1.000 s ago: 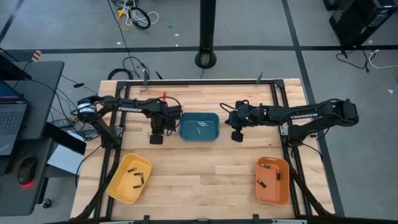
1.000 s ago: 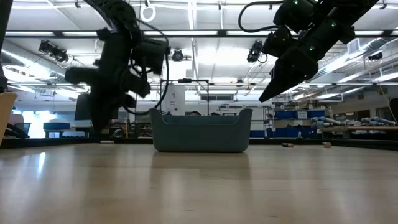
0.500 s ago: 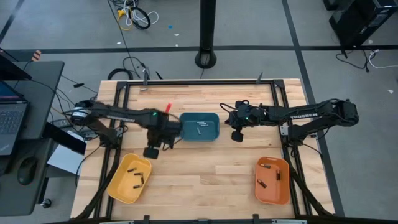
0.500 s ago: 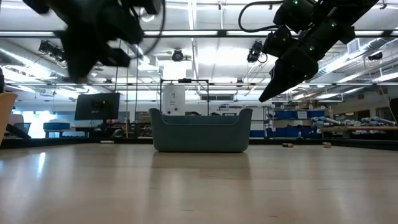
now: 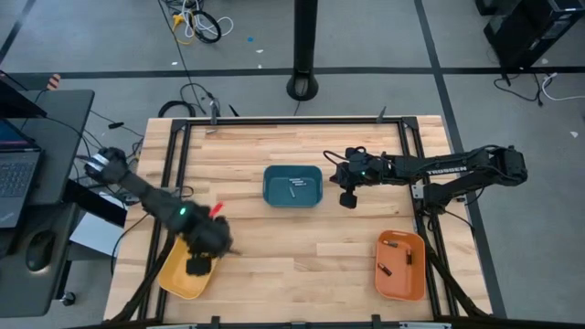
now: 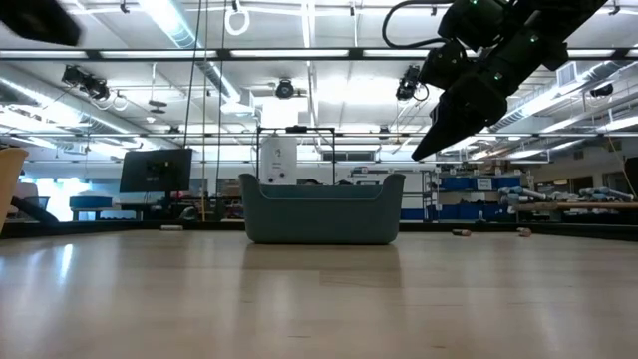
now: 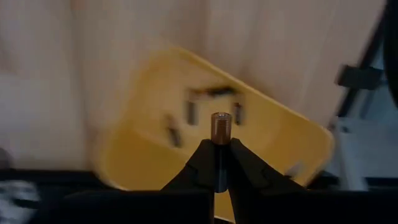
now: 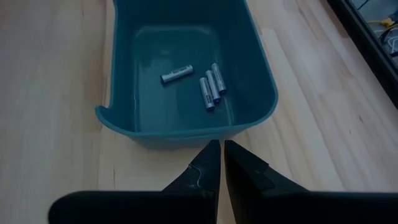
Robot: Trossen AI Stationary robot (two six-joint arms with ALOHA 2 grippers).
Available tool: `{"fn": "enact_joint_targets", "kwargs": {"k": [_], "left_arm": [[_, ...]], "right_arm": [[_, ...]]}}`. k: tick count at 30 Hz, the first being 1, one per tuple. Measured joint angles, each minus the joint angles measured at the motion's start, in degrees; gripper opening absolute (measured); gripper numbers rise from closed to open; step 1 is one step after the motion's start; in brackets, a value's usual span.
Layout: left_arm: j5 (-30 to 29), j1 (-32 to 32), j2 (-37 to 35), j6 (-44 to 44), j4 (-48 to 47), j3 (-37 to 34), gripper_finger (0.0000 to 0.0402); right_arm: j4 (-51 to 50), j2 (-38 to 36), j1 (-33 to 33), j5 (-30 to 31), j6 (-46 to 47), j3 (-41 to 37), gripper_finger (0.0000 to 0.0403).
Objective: Sort batteries
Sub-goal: Put the black battery into the yellow bin
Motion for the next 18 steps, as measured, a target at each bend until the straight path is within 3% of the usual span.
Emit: {"fn": "enact_joint_targets", "kwargs": {"k": [9,18], "left_arm": [[2.0,-10.6,0.0,-19.3,21.9,-14.1,0.0023],[1.5,-13.0,0.0,-27.5,31.0,-24.8,0.0023]], "right_arm": [[2.6,0.0,-0.1,-1.4,-4.0,0.0,0.0034],[3.3,0.0,-0.1,-2.4,-5.3,0.0,0.0034]]}}
